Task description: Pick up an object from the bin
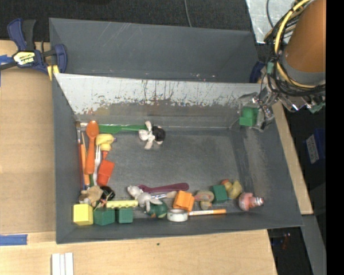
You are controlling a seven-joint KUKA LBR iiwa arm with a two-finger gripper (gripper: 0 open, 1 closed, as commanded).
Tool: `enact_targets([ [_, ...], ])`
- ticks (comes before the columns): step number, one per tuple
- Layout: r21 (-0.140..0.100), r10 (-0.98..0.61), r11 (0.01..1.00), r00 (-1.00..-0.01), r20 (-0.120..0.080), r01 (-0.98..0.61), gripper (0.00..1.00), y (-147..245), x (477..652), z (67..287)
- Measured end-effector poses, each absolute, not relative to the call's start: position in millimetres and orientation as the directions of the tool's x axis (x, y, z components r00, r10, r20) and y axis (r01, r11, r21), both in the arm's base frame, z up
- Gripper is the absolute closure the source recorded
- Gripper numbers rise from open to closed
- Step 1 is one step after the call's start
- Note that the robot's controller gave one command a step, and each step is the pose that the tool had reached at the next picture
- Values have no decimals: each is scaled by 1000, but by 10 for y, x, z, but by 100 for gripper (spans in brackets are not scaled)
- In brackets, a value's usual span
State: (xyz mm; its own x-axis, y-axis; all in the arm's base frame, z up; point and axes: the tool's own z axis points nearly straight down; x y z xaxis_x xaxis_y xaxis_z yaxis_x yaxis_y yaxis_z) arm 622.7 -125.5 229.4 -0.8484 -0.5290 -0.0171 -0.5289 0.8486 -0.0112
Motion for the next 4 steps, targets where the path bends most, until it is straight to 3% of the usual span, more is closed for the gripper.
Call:
enact_targets([
  [1, -17, -568, 823, -823, -22, -568, 100, -1367, 6187, 1872],
  [2, -25, -714, 700, -700, -21, -713, 100, -1473, 5733, 1581],
  [3, -30, -736, 677, -677, -24, -735, 100, -1533, 6096, 852],
  [4, -28, -824, 567, -566, -31, -823, 100, -1437, 5789, 739],
])
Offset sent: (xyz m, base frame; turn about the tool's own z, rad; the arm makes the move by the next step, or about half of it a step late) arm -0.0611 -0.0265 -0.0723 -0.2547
